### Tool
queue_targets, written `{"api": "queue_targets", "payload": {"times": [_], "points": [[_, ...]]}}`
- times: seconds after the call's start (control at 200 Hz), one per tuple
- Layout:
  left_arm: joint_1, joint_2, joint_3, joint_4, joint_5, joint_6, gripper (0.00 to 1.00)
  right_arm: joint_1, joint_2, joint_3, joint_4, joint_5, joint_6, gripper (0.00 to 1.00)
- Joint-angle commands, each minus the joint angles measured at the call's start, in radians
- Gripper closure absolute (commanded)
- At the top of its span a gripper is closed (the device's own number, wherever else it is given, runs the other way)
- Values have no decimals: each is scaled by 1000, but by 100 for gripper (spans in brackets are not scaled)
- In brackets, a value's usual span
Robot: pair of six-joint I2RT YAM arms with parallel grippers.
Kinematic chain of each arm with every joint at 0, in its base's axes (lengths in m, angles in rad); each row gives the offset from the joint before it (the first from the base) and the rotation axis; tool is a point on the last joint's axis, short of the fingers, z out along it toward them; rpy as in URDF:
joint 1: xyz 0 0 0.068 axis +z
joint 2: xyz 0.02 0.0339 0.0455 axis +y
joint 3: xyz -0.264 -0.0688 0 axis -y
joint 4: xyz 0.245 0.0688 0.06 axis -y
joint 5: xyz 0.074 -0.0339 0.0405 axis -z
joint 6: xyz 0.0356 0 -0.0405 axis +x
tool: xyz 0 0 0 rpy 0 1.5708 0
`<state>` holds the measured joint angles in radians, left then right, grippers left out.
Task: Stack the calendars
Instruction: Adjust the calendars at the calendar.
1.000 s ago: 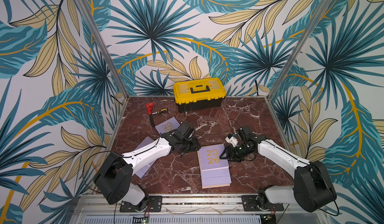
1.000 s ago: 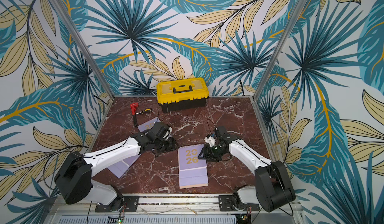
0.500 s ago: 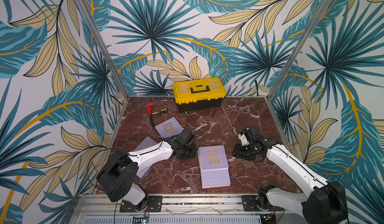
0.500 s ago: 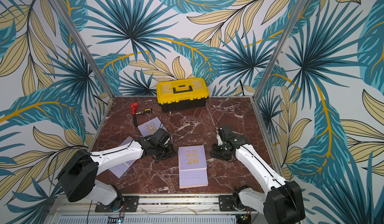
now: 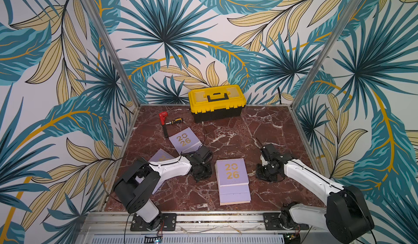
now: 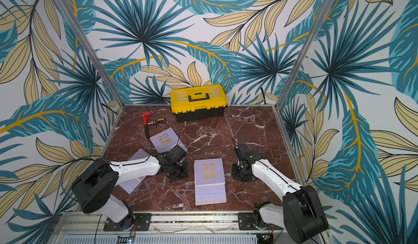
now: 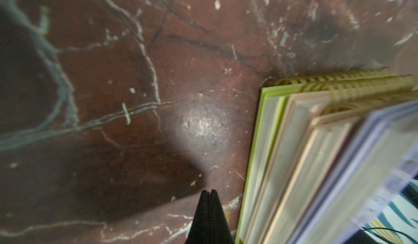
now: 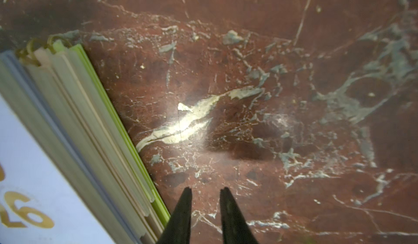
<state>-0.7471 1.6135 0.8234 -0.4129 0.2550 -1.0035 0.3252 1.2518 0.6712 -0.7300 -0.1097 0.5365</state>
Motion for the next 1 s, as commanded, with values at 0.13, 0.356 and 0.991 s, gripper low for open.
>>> {"api": "queue_targets", "payload": {"times": [0.13, 0.356, 0.991], "points": [[3, 58, 66, 53, 30, -1, 100, 36, -2, -85, 70, -36, 57, 83], [14, 121, 119, 62, 45, 17, 100, 56, 0, -105, 100, -49, 75, 85], [94, 12, 64, 58, 17, 38, 100, 57, -69, 38, -74, 102, 58, 82]]}}
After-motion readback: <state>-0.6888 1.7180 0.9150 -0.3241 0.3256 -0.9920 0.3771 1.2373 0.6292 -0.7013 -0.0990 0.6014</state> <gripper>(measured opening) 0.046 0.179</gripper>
